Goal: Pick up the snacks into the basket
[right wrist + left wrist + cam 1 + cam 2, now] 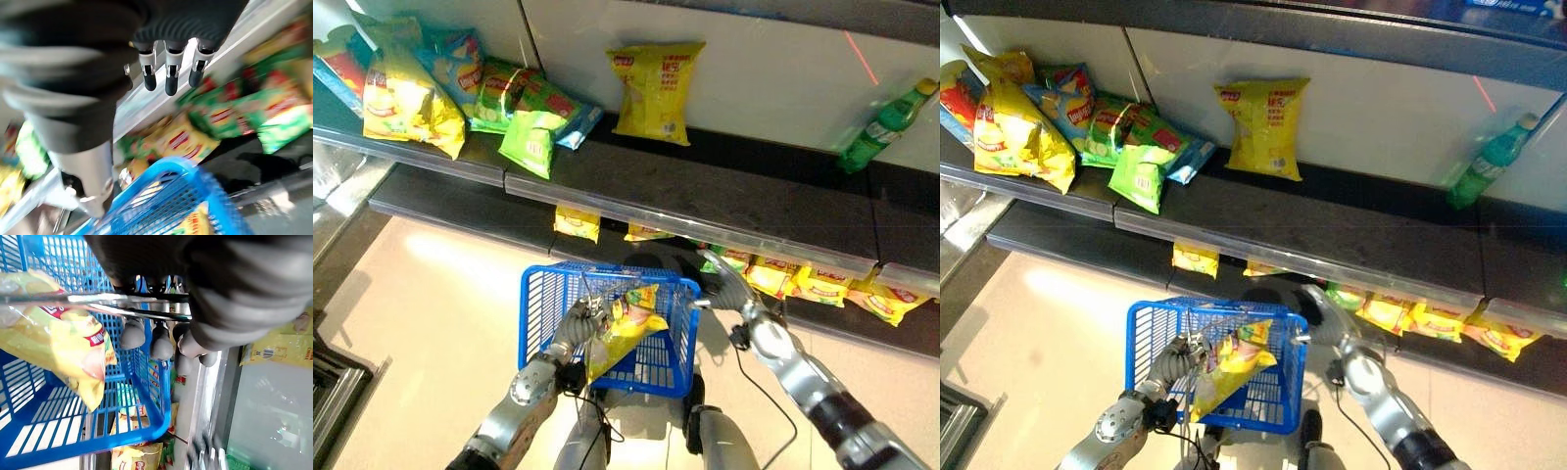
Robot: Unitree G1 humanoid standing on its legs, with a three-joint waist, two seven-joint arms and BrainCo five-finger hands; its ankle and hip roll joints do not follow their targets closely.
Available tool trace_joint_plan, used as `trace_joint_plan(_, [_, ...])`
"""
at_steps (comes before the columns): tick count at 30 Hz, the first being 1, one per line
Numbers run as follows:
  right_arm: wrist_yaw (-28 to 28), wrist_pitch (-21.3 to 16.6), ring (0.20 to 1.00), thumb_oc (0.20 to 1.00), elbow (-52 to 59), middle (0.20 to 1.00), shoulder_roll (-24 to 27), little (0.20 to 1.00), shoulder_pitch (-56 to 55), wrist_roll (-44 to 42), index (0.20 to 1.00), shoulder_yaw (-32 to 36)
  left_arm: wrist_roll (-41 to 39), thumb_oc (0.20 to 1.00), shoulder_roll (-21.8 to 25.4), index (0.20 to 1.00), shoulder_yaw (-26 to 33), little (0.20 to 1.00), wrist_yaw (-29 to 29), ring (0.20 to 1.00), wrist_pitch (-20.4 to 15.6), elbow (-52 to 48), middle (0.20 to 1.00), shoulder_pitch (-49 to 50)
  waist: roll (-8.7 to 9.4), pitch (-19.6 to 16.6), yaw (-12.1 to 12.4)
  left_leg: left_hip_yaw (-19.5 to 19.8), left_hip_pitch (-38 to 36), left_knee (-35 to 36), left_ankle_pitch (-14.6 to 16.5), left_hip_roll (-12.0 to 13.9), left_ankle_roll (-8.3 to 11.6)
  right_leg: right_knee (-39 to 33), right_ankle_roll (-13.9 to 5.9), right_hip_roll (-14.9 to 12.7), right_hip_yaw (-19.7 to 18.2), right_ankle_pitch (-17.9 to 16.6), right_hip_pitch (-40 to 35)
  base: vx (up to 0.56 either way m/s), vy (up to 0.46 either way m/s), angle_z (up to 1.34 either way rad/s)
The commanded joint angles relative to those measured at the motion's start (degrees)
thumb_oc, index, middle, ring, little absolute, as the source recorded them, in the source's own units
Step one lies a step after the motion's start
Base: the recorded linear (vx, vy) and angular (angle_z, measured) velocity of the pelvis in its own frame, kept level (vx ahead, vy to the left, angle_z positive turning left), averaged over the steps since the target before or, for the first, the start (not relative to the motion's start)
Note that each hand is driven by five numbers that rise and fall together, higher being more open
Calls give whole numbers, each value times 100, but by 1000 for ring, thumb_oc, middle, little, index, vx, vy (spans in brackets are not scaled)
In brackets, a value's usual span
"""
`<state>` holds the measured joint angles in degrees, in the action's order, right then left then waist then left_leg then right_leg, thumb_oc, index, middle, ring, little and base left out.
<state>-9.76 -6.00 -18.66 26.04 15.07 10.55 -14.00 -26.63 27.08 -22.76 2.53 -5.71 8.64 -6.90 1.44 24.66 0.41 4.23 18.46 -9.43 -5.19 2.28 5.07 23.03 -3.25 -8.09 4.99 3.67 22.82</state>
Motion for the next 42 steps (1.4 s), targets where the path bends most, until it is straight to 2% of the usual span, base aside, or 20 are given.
trace_joint_plan(1, [67,-434,1000,1000,128,1000,-18,1000,-569,-899,1000,308,549,200,-21,200,526,200,-72,200,-555,-491,200,179,195,-524,-191,-243,6,-1075,1109,38,-208,-831,-546,-248,-511,-113,-577,35,60,-23])
trace_joint_plan(7, [222,-505,1000,1000,200,1000,-206,1000,-1221,-1597,1000,1097,762,200,-195,200,1257,200,97,200,-585,-259,200,606,290,-593,-413,-789,-324,-1357,1501,43,-417,-1085,-696,-165,-1207,-352,-743,-29,195,-75])
trace_joint_plan(11, [187,-532,1000,1000,193,1000,-312,1000,-1490,-1728,1000,1673,1038,200,-162,200,1912,200,289,200,-718,-227,200,816,393,-769,-646,-1479,-356,-1233,1613,55,-570,-1548,-1083,-233,-1606,-953,-420,-149,230,-103])
trace_joint_plan(12, [139,-541,1000,1000,205,1000,-334,1000,-1491,-1706,1000,1751,1085,200,-179,200,2051,200,353,200,-742,-234,200,874,384,-801,-602,-1657,-409,-1111,1581,120,-563,-1583,-1120,-318,-1315,-1047,-306,-85,144,-96])
trace_joint_plan(14, [37,-524,1000,1000,110,1000,-403,1000,-1540,-1747,1000,1893,1112,200,-276,200,2311,200,468,200,-768,-291,200,1031,288,-852,-458,-1953,-623,-798,1460,270,-509,-1567,-997,-676,-153,-1048,-200,-42,109,-160])
trace_joint_plan(15, [36,-524,1000,1000,110,1000,-401,1000,-1543,-1746,1000,1892,1113,200,-279,200,2310,200,469,200,-767,-294,200,1034,280,-845,-472,-1937,-640,-781,1454,270,-506,-1566,-994,-676,-133,-1040,-220,-51,67,-179])
trace_joint_plan(16, [-31,-482,1000,1000,99,1000,-433,1000,-1565,-1780,1000,1985,1129,200,-340,200,2377,200,498,200,-743,-307,200,1041,199,-849,-411,-1993,-678,-704,1338,329,-488,-1397,-912,-916,392,-895,-352,-76,52,-109])
trace_joint_plan(17, [-63,-473,1000,1000,87,1000,-447,1000,-1579,-1793,1000,2034,1156,200,-388,200,2409,200,505,200,-728,-281,200,1016,152,-878,-403,-2030,-683,-668,1285,349,-509,-1225,-834,-1002,502,-796,-454,-112,89,-89])
trace_joint_plan(21, [-85,-445,1000,1000,56,1000,-417,1000,-1709,-1735,1000,2232,1327,200,-417,200,2488,200,559,200,-720,-230,200,929,100,-1034,-399,-2058,-822,-540,1176,394,-557,-309,-780,-703,-322,-276,-842,-34,-55,-34])
trace_joint_plan(23, [-62,-479,1000,1000,48,1000,-368,1000,-1815,-1780,1000,2265,1362,200,-429,200,2441,200,604,200,-724,-122,200,898,205,-1186,-424,-1993,-879,-477,1070,456,-457,-840,-714,-336,-854,111,-1306,-10,-261,0])
trace_joint_plan(27, [-96,-481,1000,1000,52,1000,-310,1000,-1697,-1832,1000,2178,1374,200,-482,200,2492,200,711,200,-719,-70,200,908,219,-1241,-334,-1940,-801,-326,706,714,-251,-922,-591,-127,-733,302,-1293,-119,-333,8])
trace_joint_plan(28, [-74,-483,1000,1000,238,1000,-241,1000,-1696,-1811,1000,2161,1291,200,-535,200,2520,200,765,200,-714,-95,200,913,140,-1272,-311,-1810,-721,-44,264,947,-77,-824,-468,142,-624,419,-1189,-103,-260,0])
trace_joint_plan(34, [-91,-545,1000,1000,271,1000,12,1000,-1673,-1743,1000,2127,1254,200,-697,200,2421,200,687,200,-691,9,200,951,81,-1229,-304,-1195,-589,20,-70,1181,113,-903,-205,602,-388,514,-1318,-100,-378,12])
trace_joint_plan(35, [-126,-546,1000,1000,303,1000,121,1000,-1552,-1719,1000,2072,1190,200,-787,200,2344,200,710,200,-727,-2,200,925,121,-1111,-194,-641,-551,-241,128,806,102,-933,-156,610,-356,474,-1361,-82,-176,10])
trace_joint_plan(36, [-126,-547,1000,1000,301,1000,123,1000,-1544,-1719,1000,2073,1190,200,-788,200,2347,200,710,200,-726,-2,200,919,111,-1123,-205,-626,-518,-237,101,811,101,-959,-154,617,-343,439,-1346,-129,-323,-9])
trace_joint_plan(37, [-113,-536,1000,1000,322,1000,159,1000,-1496,-1684,1000,2068,1204,200,-835,200,2307,200,642,200,-715,4,200,931,192,-1163,-227,-744,-527,-626,506,506,-52,-1131,-128,592,-260,335,-1405,-69,-151,-10])
trace_joint_plan(38, [-113,-536,1000,1000,322,1000,159,1000,-1497,-1684,1000,2068,1204,200,-835,200,2307,200,642,200,-715,3,200,932,190,-1164,-227,-743,-523,-632,510,507,-52,-1133,-128,593,-259,334,-1404,-98,-318,27])
trace_joint_plan(39, [-90,-549,1000,1000,347,1000,149,1000,-1505,-1709,1000,2121,1198,200,-845,200,2293,200,561,200,-705,-13,200,941,267,-1225,-244,-962,-642,-1155,1050,65,-240,-1189,-85,591,-222,310,-1440,-38,-180,42])
trace_joint_plan(40, [-65,-548,1000,1000,374,1000,148,1000,-1502,-1700,1000,2117,1191,200,-842,200,2319,200,532,200,-711,-40,200,985,244,-1259,-233,-936,-751,-1343,1320,-121,-333,-1155,-85,635,-235,342,-1436,-46,-180,43])
trace_joint_plan(42, [-36,-550,1000,1000,390,1000,128,1000,-1521,-1698,1000,2106,1202,200,-851,200,2325,200,510,200,-708,-50,200,1024,230,-1326,-248,-898,-857,-1417,1451,-287,-399,-1166,-83,662,-235,326,-1426,-1,-37,8])
